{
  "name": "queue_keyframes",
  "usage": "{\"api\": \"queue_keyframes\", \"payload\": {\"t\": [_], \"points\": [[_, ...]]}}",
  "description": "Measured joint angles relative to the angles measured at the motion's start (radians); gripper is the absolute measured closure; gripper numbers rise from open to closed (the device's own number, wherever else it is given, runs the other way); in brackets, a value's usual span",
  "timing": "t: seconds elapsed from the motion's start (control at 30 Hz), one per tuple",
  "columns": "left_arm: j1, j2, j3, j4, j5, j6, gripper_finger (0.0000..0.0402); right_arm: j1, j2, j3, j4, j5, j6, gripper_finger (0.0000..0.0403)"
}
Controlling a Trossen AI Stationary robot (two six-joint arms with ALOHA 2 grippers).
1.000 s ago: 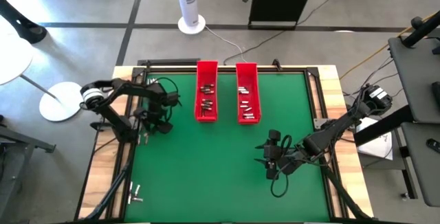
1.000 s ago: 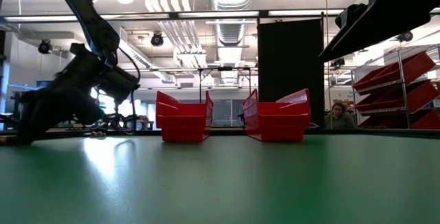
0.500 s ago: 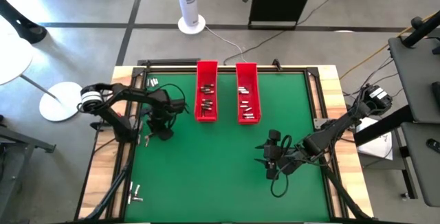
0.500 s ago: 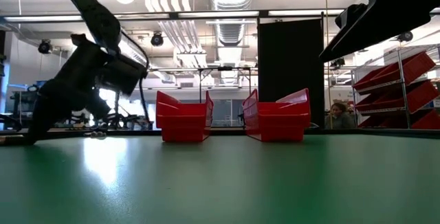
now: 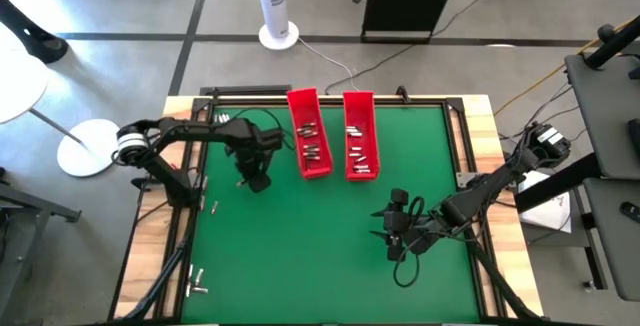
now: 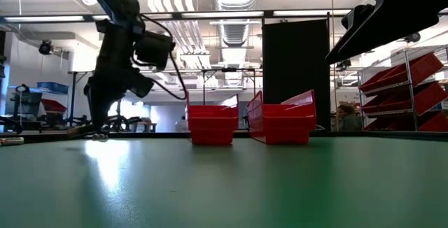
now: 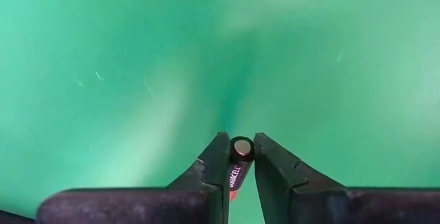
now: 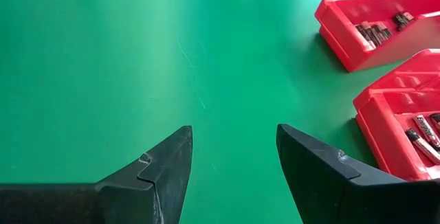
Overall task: Sort batteries
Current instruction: Put the brown battery into the left red bin
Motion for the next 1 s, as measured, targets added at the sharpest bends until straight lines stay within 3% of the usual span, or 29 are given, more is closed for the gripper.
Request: {"api": "queue_keyframes", "payload": {"t": [0.3,0.5,0.7,0.87,1.0], "points": [[0.0,0.004,0.008,-0.01,-0.012,-0.002,0.0372,0.0,0.0,0.0,-0.008,0.005,-0.001,0.0197],[-0.035,-0.06,0.008,-0.005,-0.015,-0.009,0.0372,-0.029,0.014,0.0,0.028,0.225,0.028,0.0197],[-0.07,-0.159,0.005,0.139,-0.041,-0.034,0.0371,-0.161,0.083,0.119,0.061,0.176,-0.276,0.0197],[-0.114,-0.185,-0.016,0.277,-0.041,-0.054,0.0371,-0.349,0.163,0.283,-0.047,-0.022,-0.467,0.0197],[-0.17,-0.183,-0.053,0.379,-0.041,-0.066,0.0371,-0.464,0.253,0.404,-0.122,-0.036,-0.586,0.0197]]}}
